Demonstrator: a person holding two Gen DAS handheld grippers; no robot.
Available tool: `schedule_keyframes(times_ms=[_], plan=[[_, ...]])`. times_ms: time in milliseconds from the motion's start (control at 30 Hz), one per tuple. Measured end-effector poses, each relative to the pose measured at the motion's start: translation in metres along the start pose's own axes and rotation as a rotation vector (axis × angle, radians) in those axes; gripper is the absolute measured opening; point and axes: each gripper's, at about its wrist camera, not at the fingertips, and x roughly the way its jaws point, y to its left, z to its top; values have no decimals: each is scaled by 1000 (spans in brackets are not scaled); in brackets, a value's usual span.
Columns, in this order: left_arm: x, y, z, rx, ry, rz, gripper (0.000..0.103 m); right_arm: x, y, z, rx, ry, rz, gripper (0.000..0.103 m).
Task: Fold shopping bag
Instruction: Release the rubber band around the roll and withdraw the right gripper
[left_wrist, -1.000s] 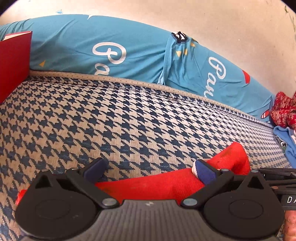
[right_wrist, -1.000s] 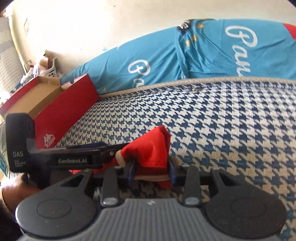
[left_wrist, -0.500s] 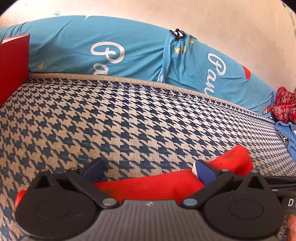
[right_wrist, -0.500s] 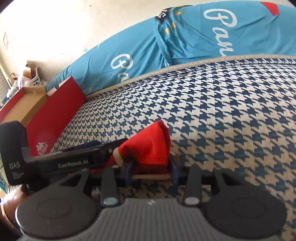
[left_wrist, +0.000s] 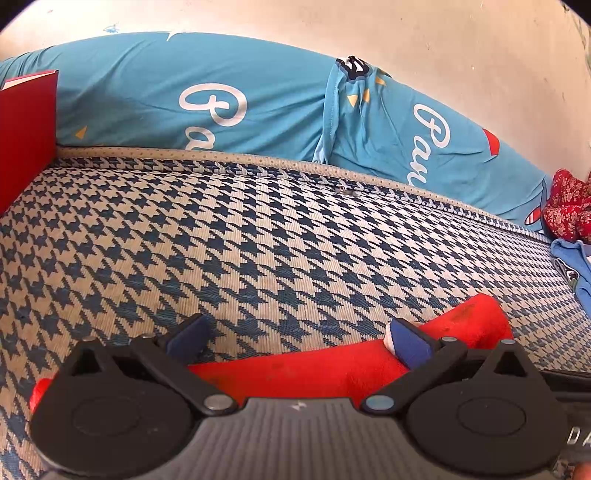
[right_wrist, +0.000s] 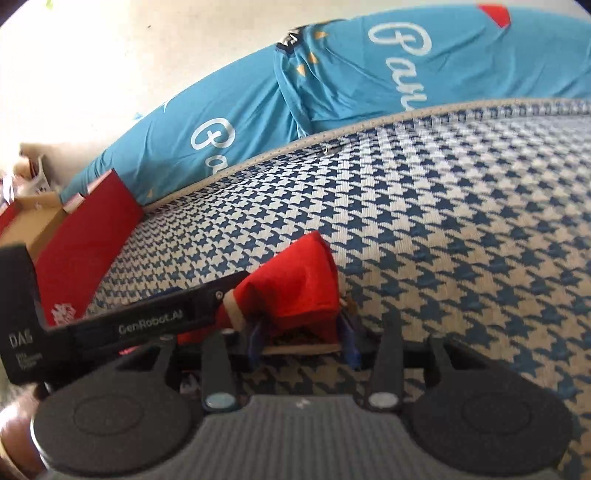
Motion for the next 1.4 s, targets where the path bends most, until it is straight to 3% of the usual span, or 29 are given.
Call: schedule_keyframes(times_ms=[200, 267, 433, 533, 1067, 1200, 1400], plan=[[1, -6, 0, 2, -2, 1, 103, 2, -29, -6, 222, 10, 118, 40], [1, -3, 1, 1, -3, -1, 103, 1, -29, -9, 241, -3, 114, 40], [1, -2, 1, -5, -3, -5, 103, -7, -9, -19, 203, -54, -2, 45], [1, -2, 2, -6, 0, -8, 103, -9, -3, -18, 140, -69, -15, 45], [1, -2, 1, -10, -7, -11, 103, -18, -10, -14, 113, -108, 78, 45], [1, 2, 2, -14, -5, -15, 103, -13, -18, -13, 152, -87, 128, 45], [0, 1, 1, -13, -4, -16, 103, -11, -14, -13, 116, -28, 132, 46]])
